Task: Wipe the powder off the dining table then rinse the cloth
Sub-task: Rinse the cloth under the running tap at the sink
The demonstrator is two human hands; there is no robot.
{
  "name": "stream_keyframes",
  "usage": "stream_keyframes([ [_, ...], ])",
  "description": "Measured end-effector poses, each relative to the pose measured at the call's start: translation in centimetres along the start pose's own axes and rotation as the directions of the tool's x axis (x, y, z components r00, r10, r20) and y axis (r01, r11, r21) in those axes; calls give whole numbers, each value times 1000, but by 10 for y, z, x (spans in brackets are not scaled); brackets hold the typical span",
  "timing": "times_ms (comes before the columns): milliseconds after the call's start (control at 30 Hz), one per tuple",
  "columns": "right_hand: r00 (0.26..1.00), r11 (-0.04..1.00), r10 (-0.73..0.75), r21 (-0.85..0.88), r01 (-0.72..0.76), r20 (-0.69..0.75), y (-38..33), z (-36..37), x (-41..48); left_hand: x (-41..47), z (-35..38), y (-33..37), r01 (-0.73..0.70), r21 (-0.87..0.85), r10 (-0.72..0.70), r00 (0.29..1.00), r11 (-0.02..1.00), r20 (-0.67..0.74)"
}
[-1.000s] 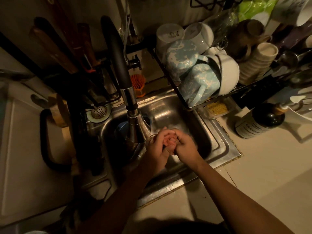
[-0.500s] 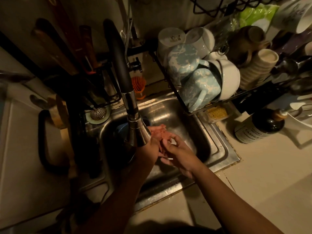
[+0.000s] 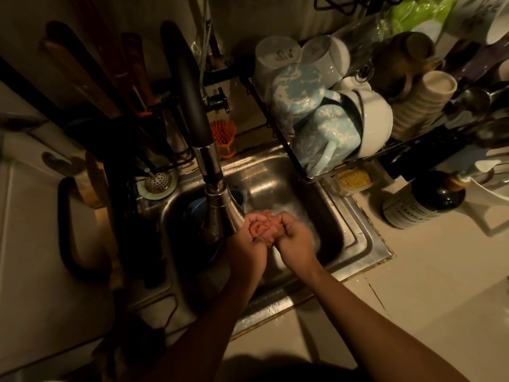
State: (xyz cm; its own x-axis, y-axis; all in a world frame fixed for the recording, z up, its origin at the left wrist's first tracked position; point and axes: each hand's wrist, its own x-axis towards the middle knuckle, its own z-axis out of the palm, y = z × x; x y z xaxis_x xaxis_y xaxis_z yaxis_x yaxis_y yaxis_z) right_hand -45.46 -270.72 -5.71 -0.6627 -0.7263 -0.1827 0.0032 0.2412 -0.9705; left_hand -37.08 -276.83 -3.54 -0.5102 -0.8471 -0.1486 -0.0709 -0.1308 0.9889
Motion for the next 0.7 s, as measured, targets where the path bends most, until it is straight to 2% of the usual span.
stream_keyframes([
  [100, 999, 999, -32, 0, 32, -12, -1, 4, -1, 0, -4, 4, -13, 25, 14, 999, 1000, -44],
  [200, 994, 997, 41, 64, -48, 104, -12, 1, 4, 8, -13, -3, 50, -41, -54, 995, 998, -88],
  [267, 968, 944, 152, 262, -203, 201, -19, -2, 4, 14, -20, -11, 118, -96, -133, 977, 988, -168],
  [333, 896, 828, 321, 369, -423, 306, -27, -7, 3, 19, -26, -30, 164, -63, -173, 964, 984, -200],
  [367, 849, 788, 389, 350, -507, 356, -29, -9, 3, 19, -28, -29, 175, -31, -178, 971, 984, -163],
  [433, 780, 717, 441, 349, -604, 444, -31, -12, 4, 14, -25, -8, 107, 36, -107, 994, 994, 9],
  [533, 741, 619, 430, 429, -658, 516, -30, -17, 9, 16, -27, 8, -78, 111, 49, 968, 991, 245],
  [600, 753, 664, 386, 405, -628, 533, -29, -23, 11, 20, -30, 8, -127, 131, 84, 952, 983, 295],
  [700, 817, 808, 306, 320, -495, 490, -28, -25, 10, 19, -31, 11, -128, 175, 63, 941, 976, 334],
])
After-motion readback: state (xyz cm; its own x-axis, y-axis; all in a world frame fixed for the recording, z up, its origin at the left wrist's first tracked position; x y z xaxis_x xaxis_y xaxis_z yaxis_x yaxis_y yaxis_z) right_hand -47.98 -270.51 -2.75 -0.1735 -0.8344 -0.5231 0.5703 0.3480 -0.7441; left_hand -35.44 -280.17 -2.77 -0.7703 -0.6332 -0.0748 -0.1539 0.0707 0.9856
